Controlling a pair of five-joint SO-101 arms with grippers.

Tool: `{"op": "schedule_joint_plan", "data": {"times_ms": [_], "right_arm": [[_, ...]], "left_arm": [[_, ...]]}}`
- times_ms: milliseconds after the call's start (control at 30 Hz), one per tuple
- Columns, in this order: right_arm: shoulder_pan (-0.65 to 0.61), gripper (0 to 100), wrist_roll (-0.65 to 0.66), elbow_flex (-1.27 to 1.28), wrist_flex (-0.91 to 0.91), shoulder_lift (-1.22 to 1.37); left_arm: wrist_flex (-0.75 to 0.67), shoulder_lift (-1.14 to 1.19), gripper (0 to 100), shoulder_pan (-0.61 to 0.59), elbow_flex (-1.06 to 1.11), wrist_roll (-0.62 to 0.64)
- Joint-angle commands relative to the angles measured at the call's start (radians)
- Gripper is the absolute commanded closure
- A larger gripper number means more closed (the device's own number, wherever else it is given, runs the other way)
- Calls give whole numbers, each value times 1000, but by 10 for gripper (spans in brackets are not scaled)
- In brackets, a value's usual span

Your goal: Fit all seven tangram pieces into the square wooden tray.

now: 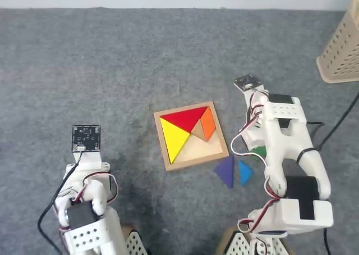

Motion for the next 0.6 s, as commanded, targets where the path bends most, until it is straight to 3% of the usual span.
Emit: {"op": "schedule_joint_plan", "data": {"times_ms": [0, 200, 567], "right_arm": [[-21, 766, 89, -5, -42, -15], [-30, 753, 160, 66, -81, -4], [-27, 753, 169, 147, -168, -2]], "left_arm": [[8, -14, 987, -3, -7, -5], [8, -14, 987, -3, -7, -5], [8, -14, 987, -3, -7, -5]]}}
